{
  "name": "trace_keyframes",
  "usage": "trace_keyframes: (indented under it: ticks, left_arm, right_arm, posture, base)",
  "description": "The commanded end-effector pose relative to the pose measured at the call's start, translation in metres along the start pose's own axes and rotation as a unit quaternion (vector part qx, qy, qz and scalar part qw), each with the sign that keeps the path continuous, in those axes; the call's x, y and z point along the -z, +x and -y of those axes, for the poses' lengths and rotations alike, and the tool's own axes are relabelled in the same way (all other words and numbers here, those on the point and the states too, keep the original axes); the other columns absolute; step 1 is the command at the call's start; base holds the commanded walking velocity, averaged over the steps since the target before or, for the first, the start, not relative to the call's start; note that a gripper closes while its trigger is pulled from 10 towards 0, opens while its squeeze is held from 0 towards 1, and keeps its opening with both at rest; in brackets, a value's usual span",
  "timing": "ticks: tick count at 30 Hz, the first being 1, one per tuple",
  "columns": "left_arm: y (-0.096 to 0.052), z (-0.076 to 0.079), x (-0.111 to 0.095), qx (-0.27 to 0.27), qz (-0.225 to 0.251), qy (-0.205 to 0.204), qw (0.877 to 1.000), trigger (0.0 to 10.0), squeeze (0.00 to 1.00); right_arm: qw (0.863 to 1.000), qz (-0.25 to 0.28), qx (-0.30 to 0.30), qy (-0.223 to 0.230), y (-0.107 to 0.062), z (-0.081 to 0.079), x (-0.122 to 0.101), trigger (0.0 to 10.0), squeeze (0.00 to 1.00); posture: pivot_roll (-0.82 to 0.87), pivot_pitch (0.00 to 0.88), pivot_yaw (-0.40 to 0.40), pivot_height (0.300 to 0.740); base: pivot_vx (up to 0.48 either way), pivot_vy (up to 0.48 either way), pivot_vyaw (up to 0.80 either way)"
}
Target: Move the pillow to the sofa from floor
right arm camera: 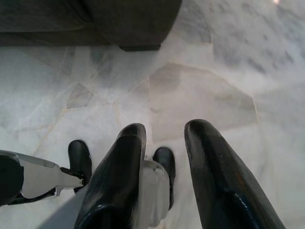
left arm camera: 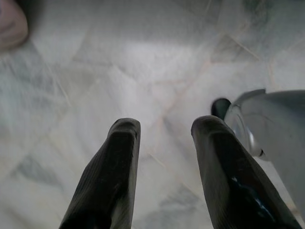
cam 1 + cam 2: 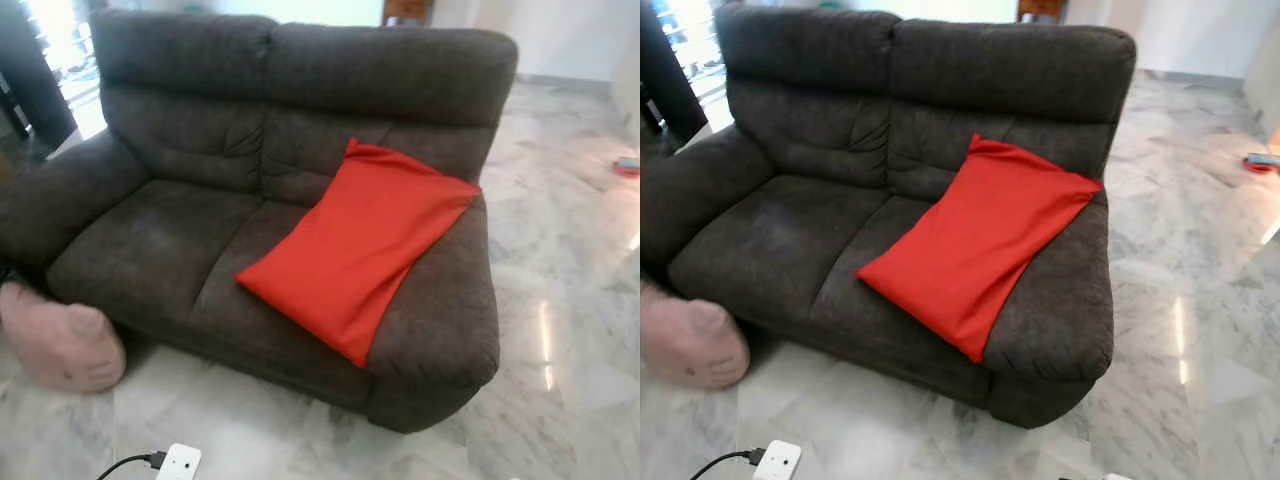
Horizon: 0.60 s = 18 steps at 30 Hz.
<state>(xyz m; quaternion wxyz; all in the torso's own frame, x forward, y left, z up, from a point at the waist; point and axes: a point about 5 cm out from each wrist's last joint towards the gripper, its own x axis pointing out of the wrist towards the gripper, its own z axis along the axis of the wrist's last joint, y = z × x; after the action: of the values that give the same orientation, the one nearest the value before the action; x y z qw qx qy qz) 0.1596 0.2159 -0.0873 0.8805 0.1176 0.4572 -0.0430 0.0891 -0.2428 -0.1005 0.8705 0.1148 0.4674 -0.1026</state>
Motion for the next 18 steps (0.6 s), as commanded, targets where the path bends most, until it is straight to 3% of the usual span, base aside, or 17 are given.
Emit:
trace_keyframes:
  ticks: [1, 18]
  left_arm:
    - [0.0, -0.006, -0.0019, -0.008, 0.001, -0.003, 1.0, 10.0, 0.0]
    - [-0.0001, -0.0061, -0.0017, -0.008, 0.001, -0.006, 1.0, 10.0, 0.0]
  right_arm:
    - [1.0, 0.001, -0.005, 0.005, 0.0013, -0.0046, 0.0001, 10.0, 0.0]
    - [1.0, 0.001, -0.002, 0.002, 0.0013, -0.0043, 0.0001, 10.0, 0.0]
  posture:
    - [0.08, 0.0, 0.004, 0.74]
    - [0.08, 0.0, 0.005, 0.74]
  base:
    - [0.0, 0.48, 0.0]
    - [0.0, 0.48, 0.0]
